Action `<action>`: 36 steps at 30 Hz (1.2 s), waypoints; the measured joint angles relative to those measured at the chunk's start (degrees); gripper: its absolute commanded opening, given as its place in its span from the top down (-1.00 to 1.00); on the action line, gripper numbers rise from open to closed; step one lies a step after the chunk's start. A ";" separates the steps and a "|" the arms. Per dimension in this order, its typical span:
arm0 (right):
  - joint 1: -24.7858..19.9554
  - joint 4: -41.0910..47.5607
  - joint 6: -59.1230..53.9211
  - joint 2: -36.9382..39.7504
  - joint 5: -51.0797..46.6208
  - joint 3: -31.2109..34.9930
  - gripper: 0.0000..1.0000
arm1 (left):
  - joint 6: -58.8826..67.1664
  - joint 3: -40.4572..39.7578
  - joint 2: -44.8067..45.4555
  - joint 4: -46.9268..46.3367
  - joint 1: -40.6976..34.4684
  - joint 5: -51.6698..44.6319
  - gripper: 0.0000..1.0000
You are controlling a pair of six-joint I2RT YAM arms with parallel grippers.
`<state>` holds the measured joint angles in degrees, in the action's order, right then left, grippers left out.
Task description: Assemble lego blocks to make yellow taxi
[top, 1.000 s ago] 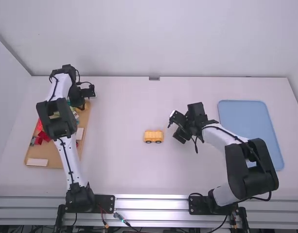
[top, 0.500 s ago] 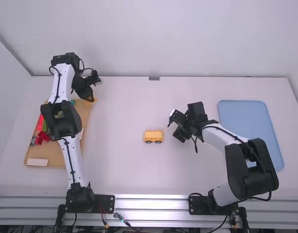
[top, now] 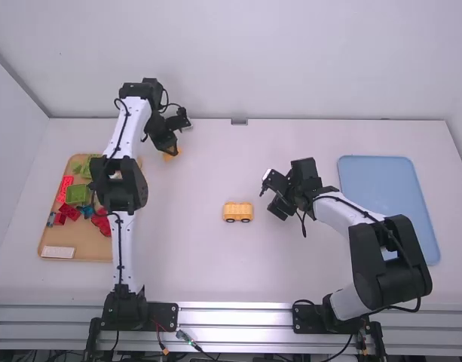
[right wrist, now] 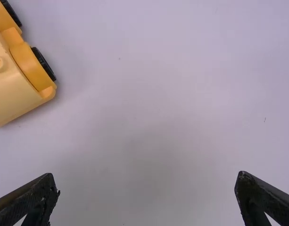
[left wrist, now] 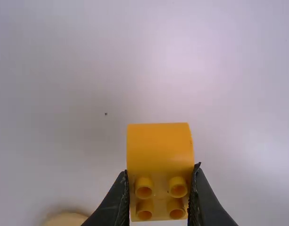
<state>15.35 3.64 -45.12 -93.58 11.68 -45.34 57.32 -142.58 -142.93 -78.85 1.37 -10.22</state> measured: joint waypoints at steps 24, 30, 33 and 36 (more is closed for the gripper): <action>0.07 -1.97 -0.24 0.00 -0.02 0.00 -0.98 | -2.34 35.67 16.39 17.62 -6.32 5.60 0.95; 0.07 -1.97 -0.28 0.02 -0.02 0.00 -0.98 | 3.85 57.00 34.40 28.33 -12.74 5.90 0.96; 0.07 -1.95 -0.26 0.00 0.00 0.00 -0.98 | 9.79 64.17 38.80 23.43 -16.74 7.21 0.96; 0.07 -1.95 -0.26 0.00 0.00 0.00 -0.98 | 14.21 68.91 39.43 22.27 -20.50 8.35 0.96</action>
<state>15.42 1.69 -45.39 -93.58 11.68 -45.34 71.53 -73.67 -103.50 -56.58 -19.14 -1.87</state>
